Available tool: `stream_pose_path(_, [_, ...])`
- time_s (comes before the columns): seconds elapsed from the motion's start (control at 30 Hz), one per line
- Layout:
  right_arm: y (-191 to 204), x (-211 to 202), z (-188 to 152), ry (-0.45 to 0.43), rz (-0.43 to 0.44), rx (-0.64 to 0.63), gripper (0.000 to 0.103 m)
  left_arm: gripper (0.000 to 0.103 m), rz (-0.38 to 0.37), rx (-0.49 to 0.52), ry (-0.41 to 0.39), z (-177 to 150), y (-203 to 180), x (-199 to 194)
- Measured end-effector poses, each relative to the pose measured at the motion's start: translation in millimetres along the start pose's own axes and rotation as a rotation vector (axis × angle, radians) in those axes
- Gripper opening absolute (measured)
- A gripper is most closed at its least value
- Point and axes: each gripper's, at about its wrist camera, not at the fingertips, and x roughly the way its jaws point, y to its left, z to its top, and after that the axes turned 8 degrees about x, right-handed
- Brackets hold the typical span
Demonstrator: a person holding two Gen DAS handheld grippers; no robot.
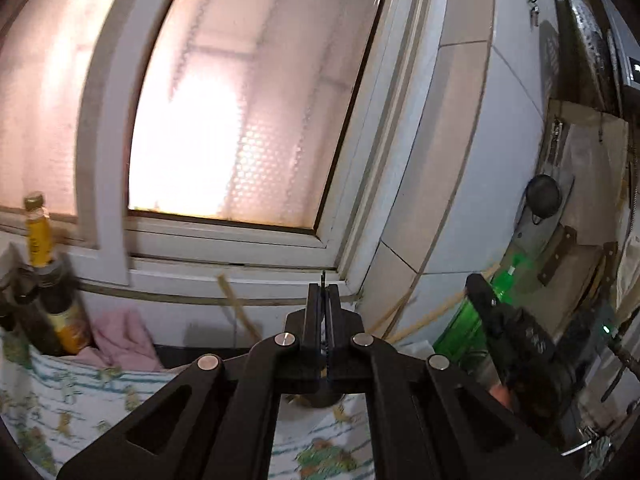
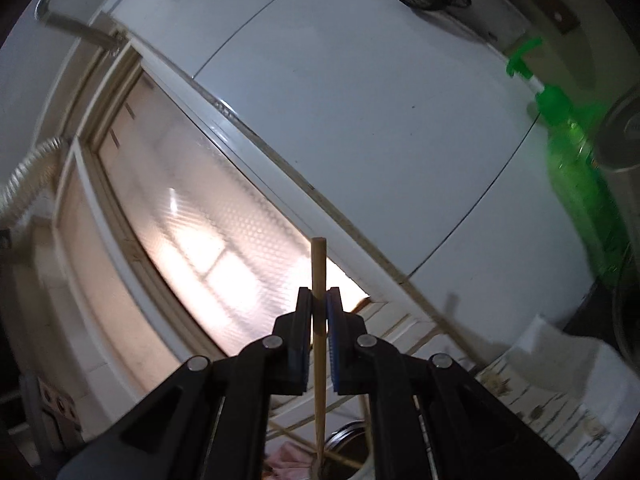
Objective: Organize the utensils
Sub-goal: 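Lift the chopstick with the right gripper and insert it into the white cup, then open the right gripper over the cup and pull both tools back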
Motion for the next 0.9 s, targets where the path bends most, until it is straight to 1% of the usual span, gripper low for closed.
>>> stream_pose_path(0.07, [7,2,-6,0.004,-0.034,-0.058,0.007,0.001,-0.025,-0.029,0.013,-2,4,17])
stream_pose_path(0.1, [10,7,-10,0.025,-0.048,-0.084,0.007,0.001,-0.034,-0.044,0.013,-6,5,24])
stream_pose_path(0.2, [10,24,-19,0.102,-0.087,-0.113,0.007,0.001,-0.062,-0.089,0.03,-21,16,45])
stream_pose_path(0.27, [5,40,-26,0.178,-0.097,-0.123,0.007,0.001,-0.063,-0.111,0.081,-34,19,59])
stream_pose_path(0.3, [4,46,-29,0.207,-0.101,-0.125,0.007,0.001,-0.083,-0.118,0.101,-40,20,65])
stream_pose_path(0.37, [1,53,-35,0.242,-0.108,-0.128,0.008,0.001,-0.074,-0.111,0.115,-51,19,72])
stream_pose_path(0.5, [-8,63,-41,0.289,-0.121,-0.101,0.009,0.001,-0.094,-0.125,0.132,-61,17,79])
stream_pose_path(0.63, [-16,66,-42,0.304,-0.147,-0.088,0.009,0.001,-0.078,-0.093,0.142,-66,13,83])
stream_pose_path(0.67, [-16,66,-43,0.305,-0.147,-0.087,0.015,0.001,-0.078,-0.087,0.141,-66,12,83])
stream_pose_path(0.7, [-16,66,-43,0.305,-0.149,-0.089,0.026,0.001,-0.081,-0.085,0.139,-68,13,83])
stream_pose_path(0.73, [-16,65,-41,0.305,-0.15,-0.089,0.035,0.001,-0.077,-0.082,0.137,-69,13,83])
stream_pose_path(0.77, [-16,64,-40,0.298,-0.151,-0.084,0.05,0.001,-0.071,-0.079,0.137,-71,13,85])
stream_pose_path(0.8, [-14,63,-39,0.29,-0.152,-0.078,0.062,0.001,-0.066,-0.074,0.145,-73,15,86])
stream_pose_path(0.87, [-15,59,-37,0.264,-0.156,-0.073,0.067,0.001,-0.06,-0.07,0.162,-78,16,91])
stream_pose_path(0.9, [-14,59,-36,0.258,-0.157,-0.073,0.073,0.001,-0.059,-0.067,0.169,-81,16,93])
